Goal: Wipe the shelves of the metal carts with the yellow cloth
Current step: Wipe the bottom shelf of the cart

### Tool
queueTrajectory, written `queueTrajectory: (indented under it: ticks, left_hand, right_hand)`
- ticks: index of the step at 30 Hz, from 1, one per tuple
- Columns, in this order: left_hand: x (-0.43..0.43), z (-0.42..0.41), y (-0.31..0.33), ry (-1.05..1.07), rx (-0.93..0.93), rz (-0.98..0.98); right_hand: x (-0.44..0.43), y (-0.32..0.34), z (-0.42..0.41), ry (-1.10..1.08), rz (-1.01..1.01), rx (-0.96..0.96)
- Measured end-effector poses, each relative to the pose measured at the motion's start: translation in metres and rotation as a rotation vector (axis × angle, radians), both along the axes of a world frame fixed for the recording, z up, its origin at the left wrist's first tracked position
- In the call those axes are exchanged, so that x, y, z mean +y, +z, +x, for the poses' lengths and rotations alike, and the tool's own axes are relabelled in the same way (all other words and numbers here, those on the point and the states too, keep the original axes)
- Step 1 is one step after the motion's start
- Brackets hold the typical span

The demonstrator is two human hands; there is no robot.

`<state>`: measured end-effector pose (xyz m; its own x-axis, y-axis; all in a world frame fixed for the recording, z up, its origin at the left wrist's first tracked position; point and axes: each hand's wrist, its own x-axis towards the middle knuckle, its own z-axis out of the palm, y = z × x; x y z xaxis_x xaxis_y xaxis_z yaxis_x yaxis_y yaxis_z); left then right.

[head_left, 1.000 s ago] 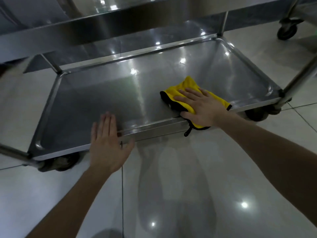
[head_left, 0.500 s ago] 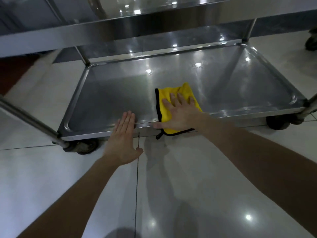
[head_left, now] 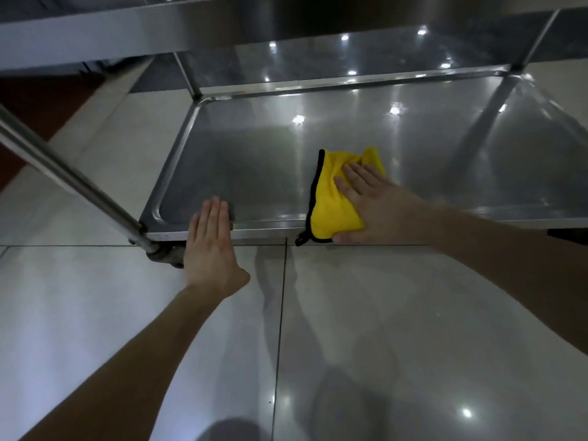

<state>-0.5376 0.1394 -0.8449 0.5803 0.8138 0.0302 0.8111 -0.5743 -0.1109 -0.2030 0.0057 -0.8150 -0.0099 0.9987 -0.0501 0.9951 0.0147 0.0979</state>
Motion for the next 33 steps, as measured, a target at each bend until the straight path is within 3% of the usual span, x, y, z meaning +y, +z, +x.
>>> queueTrajectory:
  ticks: [6, 7, 9, 11, 13, 16, 24, 29, 33]
  left_hand:
    - [0.006, -0.006, 0.011, -0.082, -0.062, -0.104]
    - [0.008, -0.010, 0.015, -0.099, -0.151, -0.169]
    - [0.006, -0.024, 0.021, -0.054, -0.516, -0.288]
    - [0.001, -0.043, 0.026, 0.142, -0.885, -0.128]
    - [0.008, -0.059, 0.037, 0.377, -1.070, 0.045]
    - [0.039, -0.074, 0.053, 0.528, -1.261, 0.014]
    - [0.084, -0.097, 0.059, 0.447, -1.189, -0.060]
    - [0.086, -0.104, 0.048, 0.373, -1.136, 0.026]
    - [0.099, -0.112, 0.048, 0.306, -1.147, 0.014]
  right_hand:
    - [0.077, 0.014, -0.093, -0.043, -0.183, -0.035]
    - [0.085, 0.021, -0.099, -0.061, -0.230, -0.052]
    - [0.092, 0.034, -0.104, -0.105, -0.294, -0.057]
    - [0.092, 0.038, -0.103, -0.150, -0.203, 0.010]
    - [0.086, 0.033, -0.103, -0.180, -0.133, 0.083]
    - [0.077, 0.012, -0.103, -0.216, -0.137, 0.106]
    - [0.106, -0.002, -0.143, -0.200, -0.100, 0.100]
    - [0.200, -0.013, -0.254, -0.104, -0.051, 0.232]
    - [0.281, -0.011, -0.246, -0.003, -0.108, 0.272]
